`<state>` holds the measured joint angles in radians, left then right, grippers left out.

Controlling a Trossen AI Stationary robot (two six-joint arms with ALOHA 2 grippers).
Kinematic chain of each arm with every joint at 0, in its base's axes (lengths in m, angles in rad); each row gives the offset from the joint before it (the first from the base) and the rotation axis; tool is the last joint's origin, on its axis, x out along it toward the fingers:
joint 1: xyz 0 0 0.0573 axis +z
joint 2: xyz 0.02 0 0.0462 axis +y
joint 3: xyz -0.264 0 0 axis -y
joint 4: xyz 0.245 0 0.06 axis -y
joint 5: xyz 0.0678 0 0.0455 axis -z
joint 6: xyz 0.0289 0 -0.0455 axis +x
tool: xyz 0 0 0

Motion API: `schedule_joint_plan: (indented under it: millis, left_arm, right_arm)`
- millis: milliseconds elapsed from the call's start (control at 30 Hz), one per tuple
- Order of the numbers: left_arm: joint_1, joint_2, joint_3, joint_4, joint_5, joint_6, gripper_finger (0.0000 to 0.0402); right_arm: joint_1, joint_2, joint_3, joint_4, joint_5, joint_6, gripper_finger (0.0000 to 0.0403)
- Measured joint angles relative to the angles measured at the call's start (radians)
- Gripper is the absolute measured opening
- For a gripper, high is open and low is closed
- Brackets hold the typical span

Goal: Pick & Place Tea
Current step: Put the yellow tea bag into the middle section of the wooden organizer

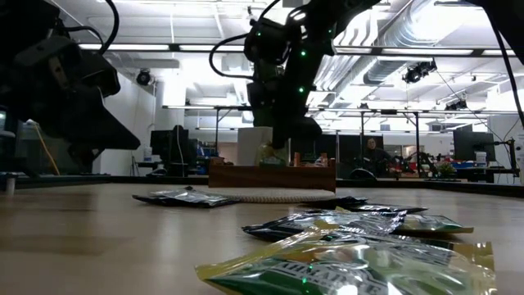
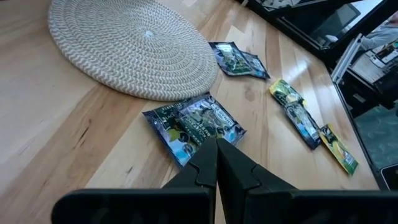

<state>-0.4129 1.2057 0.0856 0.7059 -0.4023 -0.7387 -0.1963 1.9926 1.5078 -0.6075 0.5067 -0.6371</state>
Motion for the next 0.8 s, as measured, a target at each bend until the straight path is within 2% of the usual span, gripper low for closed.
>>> schedule_joint_plan:
  millis: [367,800]
  left_arm:
    - [0.0,0.0,0.0,-0.006,0.0,0.0,0.0]
    - [0.0,0.0,0.001,-0.006,0.001,0.0,0.0]
  right_arm:
    - [-0.001,0.0,0.0,-0.001,-0.035,0.0,0.0003]
    - [-0.02,-0.001,0.0,-0.075,-0.042,0.041,0.0058]
